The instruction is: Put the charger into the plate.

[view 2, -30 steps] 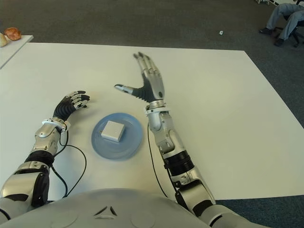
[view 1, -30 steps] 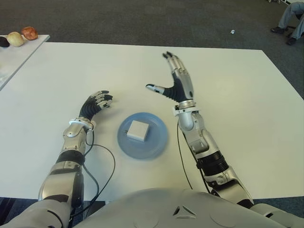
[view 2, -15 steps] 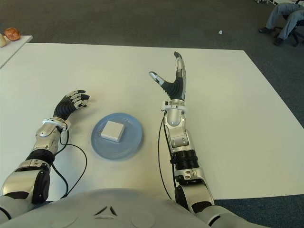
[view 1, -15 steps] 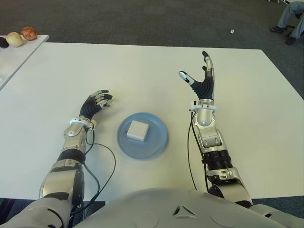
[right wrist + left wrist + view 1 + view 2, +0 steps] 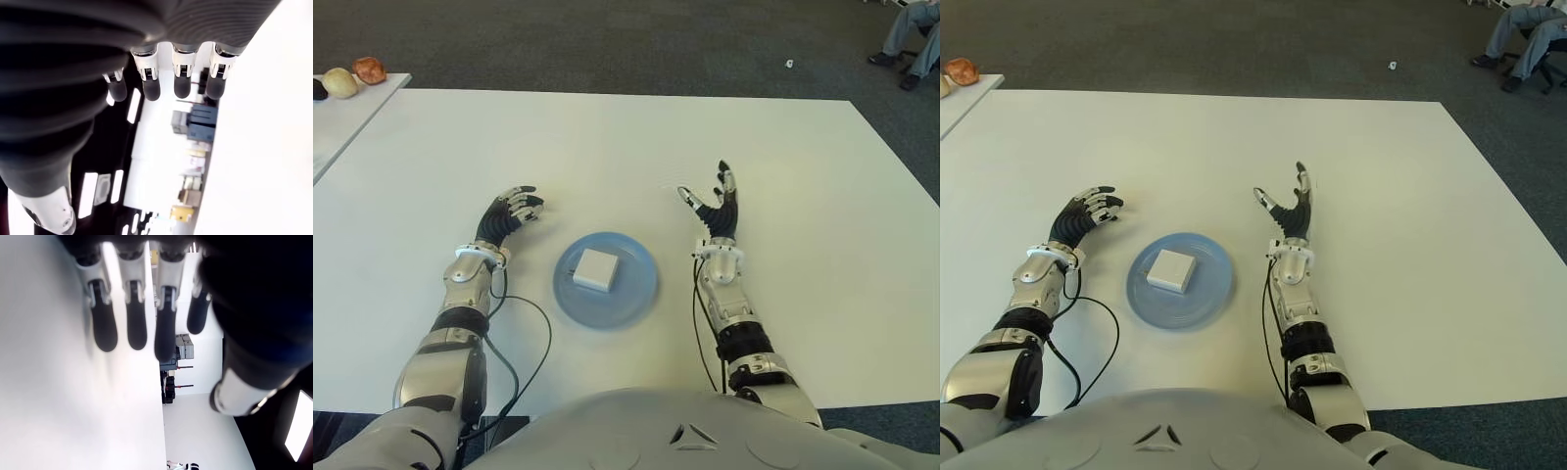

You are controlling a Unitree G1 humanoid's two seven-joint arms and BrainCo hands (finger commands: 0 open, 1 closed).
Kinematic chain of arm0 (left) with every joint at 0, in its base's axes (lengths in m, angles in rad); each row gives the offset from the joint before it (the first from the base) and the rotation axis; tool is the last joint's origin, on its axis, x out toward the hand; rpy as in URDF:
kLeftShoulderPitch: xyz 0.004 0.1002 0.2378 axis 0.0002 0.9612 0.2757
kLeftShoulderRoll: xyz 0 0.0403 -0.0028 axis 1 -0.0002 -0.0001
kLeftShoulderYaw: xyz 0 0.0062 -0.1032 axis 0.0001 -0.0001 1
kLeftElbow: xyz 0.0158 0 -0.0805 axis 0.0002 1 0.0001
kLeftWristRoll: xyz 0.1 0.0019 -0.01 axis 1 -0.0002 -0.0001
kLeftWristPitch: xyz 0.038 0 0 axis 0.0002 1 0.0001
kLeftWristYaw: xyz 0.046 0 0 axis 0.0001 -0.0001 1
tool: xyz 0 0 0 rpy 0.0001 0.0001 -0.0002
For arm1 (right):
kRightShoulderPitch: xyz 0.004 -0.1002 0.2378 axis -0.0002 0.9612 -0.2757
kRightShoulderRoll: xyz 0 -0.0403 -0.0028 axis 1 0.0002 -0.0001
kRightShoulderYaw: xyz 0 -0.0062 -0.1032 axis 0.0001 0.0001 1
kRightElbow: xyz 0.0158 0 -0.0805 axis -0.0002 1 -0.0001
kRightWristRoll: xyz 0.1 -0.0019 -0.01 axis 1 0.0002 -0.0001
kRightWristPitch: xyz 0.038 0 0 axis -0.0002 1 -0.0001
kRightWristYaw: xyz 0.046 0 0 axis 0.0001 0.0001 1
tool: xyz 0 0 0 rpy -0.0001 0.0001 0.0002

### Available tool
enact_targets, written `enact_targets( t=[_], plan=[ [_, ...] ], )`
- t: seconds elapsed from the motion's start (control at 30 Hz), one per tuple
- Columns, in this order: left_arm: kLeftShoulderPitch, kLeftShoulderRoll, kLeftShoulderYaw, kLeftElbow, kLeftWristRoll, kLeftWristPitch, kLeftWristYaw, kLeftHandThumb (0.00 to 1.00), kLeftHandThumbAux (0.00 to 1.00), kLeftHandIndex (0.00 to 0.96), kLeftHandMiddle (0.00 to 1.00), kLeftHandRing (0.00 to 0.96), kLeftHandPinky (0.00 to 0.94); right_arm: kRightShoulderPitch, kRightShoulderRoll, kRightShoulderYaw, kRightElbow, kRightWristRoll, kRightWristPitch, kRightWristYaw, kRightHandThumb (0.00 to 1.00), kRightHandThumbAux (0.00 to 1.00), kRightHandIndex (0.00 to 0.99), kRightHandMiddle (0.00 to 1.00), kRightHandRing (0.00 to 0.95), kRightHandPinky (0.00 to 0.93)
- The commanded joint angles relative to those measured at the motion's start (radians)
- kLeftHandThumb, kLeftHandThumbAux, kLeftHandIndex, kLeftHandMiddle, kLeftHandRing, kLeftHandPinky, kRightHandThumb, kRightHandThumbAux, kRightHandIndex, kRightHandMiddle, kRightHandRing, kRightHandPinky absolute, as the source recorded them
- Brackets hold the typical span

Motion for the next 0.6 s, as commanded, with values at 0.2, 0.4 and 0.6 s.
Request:
enact_targets(
  t=[0.2, 0.4, 0.6],
  plan=[
    [0.032, 0.000, -0.003, 0.034, 0.011, 0.052, -0.011, 0.017, 0.717, 0.277, 0.368, 0.290, 0.127, -0.009, 0.012, -0.026, 0.107, 0.086, -0.019, 0.074, 0.031, 0.830, 0.017, 0.010, 0.000, 0.017],
    [0.037, -0.004, -0.002, 0.020, 0.008, 0.053, -0.006, 0.012, 0.714, 0.288, 0.358, 0.274, 0.109, -0.004, 0.013, -0.025, 0.163, 0.099, -0.020, 0.118, 0.024, 0.870, 0.042, 0.037, 0.020, 0.057],
    [0.042, -0.008, -0.003, 0.008, 0.008, 0.056, 0.000, 0.040, 0.702, 0.298, 0.392, 0.305, 0.157, -0.004, 0.008, -0.022, 0.207, 0.112, -0.028, 0.175, 0.013, 0.880, 0.056, 0.047, 0.033, 0.061]
  ],
)
